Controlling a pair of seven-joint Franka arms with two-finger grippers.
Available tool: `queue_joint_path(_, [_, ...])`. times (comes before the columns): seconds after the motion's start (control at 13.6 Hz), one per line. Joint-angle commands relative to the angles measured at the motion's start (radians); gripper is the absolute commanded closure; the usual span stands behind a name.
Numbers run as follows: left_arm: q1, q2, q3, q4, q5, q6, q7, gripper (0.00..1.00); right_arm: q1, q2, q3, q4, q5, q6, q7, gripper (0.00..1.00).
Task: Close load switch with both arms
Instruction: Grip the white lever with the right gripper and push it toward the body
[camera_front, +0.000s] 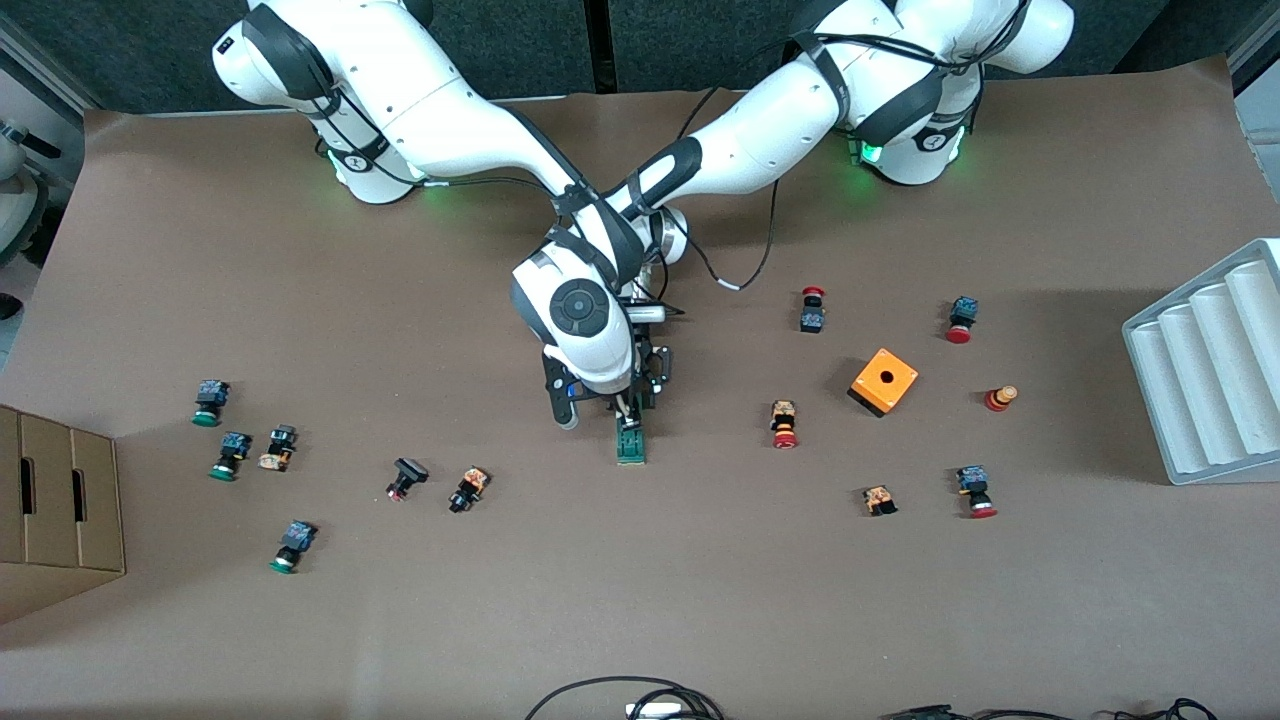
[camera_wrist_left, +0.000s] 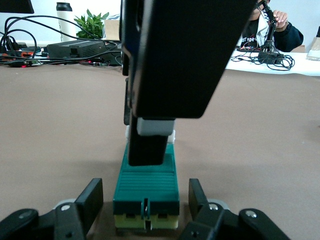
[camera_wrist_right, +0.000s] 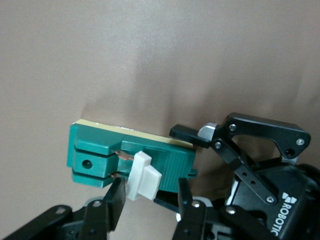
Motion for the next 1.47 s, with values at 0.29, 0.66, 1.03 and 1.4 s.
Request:
queue_joint_path(0.29, [-0.018, 0.013, 0.011, 0.020, 0.014, -0.016, -0.020, 0.23, -0.009, -0.015, -0.005, -0.006, 0.027, 0.012, -0.013, 0.62])
queue_joint_path(0.66, [-0.018, 0.013, 0.011, 0.020, 0.014, -0.016, -0.020, 0.23, -0.029, -0.017, -0.005, 0.009, 0.029, 0.005, -0.015, 0.70])
queue_joint_path(1.03, [-0.018, 0.013, 0.011, 0.019, 0.014, -0.016, -0.020, 0.23, -0.030, -0.017, -0.003, 0.015, 0.030, 0.005, -0.015, 0.74])
queue_joint_path(1.4, [-0.018, 0.013, 0.011, 0.019, 0.014, -0.016, -0.020, 0.23, -0.030, -0.017, -0.002, 0.017, 0.030, 0.003, -0.015, 0.83])
